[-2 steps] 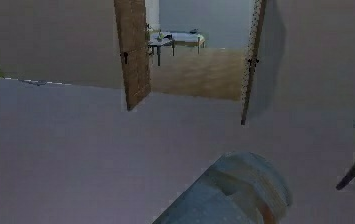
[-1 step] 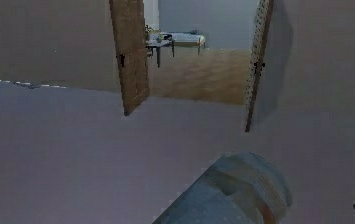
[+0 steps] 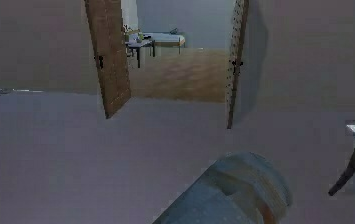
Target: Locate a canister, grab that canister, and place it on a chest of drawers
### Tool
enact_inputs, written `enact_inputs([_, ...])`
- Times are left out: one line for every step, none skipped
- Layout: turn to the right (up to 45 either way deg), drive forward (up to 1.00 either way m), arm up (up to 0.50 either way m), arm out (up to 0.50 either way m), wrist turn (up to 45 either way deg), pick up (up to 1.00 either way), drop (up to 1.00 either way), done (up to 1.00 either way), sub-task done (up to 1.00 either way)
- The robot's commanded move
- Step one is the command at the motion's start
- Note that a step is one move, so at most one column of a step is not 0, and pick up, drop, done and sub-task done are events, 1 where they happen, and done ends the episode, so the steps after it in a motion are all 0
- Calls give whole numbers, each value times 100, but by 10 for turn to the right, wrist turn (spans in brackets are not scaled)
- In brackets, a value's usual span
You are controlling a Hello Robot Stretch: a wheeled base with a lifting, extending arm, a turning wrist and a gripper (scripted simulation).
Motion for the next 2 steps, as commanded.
enact_inputs([0,100,0,0,0,0,0,0,0])
enact_inputs([0,100,0,0,0,0,0,0,0])
